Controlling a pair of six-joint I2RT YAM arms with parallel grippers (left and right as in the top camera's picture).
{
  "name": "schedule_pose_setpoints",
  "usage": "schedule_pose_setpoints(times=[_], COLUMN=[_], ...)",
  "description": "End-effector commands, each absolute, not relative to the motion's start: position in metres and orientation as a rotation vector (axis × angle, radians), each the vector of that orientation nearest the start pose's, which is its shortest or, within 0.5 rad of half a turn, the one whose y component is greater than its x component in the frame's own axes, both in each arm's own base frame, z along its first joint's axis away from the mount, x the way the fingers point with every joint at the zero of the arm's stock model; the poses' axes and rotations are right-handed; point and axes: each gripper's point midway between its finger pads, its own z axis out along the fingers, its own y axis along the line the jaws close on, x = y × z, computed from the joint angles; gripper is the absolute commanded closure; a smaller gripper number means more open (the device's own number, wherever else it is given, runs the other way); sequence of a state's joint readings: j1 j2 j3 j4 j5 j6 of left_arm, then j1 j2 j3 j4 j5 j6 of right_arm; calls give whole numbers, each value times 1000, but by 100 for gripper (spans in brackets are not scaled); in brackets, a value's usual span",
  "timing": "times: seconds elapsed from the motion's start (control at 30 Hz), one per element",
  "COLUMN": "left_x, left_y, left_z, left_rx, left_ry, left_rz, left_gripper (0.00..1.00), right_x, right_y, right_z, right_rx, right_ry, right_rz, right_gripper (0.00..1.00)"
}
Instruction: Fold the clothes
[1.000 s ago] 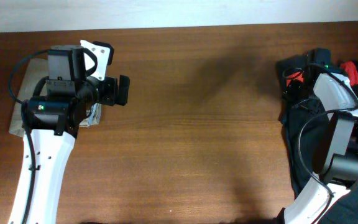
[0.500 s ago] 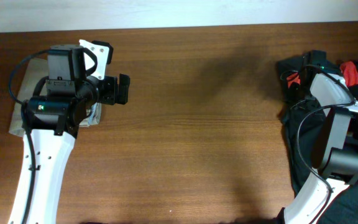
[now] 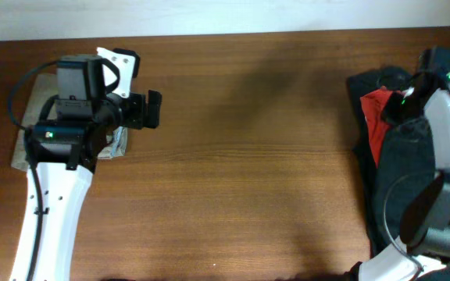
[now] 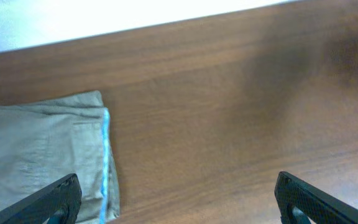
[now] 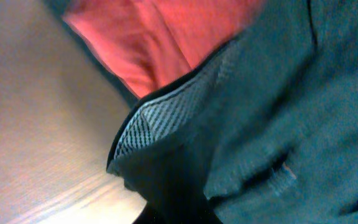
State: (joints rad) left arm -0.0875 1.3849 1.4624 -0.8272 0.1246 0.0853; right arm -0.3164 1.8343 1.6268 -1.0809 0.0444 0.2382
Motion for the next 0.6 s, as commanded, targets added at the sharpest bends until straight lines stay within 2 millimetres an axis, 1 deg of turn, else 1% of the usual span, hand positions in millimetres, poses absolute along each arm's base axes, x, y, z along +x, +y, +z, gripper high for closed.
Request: schedule_pose_setpoints(times=[0.0,0.03,0.07,0.1,0.13,0.17,0.2,0.23,0.27,0.3,0.33,0.37,0.4,0.43,0.47,0.5,0.53,0.57], left_x=[385,378,370,364,357,352,346,339,337,337,341,346,356,372,386,400,409,424], left_y=[-23,-7,5,13,20,24,34,45,48,47,40,29,9,-18,-45,-77,-100,-133], left_z=[341,357,369,377,385,391,399,406,408,407,405,400,388,362,333,300,276,238], left_rx=[102,43,10,-12,-30,-43,-69,-103,-109,-105,-82,-45,17,91,192,347,472,666], left_ry=[2177,2142,2119,2099,2074,2057,2029,2007,2001,2002,2011,2026,2063,2142,2222,2288,2319,2337], left_rz=[-133,-114,-92,-76,-60,-49,-26,-1,7,5,-24,-71,-149,-223,-259,-280,-287,-276], left_gripper=[1,1,1,1,1,1,1,1,1,1,1,1,1,1,1,1,1,1], right_x=[416,425,427,423,412,401,371,338,332,335,344,348,351,347,337,325,314,298], right_y=[-57,2,59,123,182,224,297,343,346,335,300,279,246,211,177,146,127,104], right_z=[287,318,331,331,321,310,281,255,255,266,295,319,357,394,423,447,459,473], right_rx=[456,266,101,-53,-188,-299,-515,-679,-695,-653,-533,-468,-367,-259,-139,-39,14,66], right_ry=[2527,2476,2443,2433,2448,2463,2496,2500,2468,2430,2400,2372,2313,2246,2188,2135,2103,2066], right_rz=[93,149,201,279,346,383,425,316,214,125,75,91,120,150,184,204,214,217], right_gripper=[96,96,96,96,96,96,83,53,38,35,32,32,31,31,28,27,27,26])
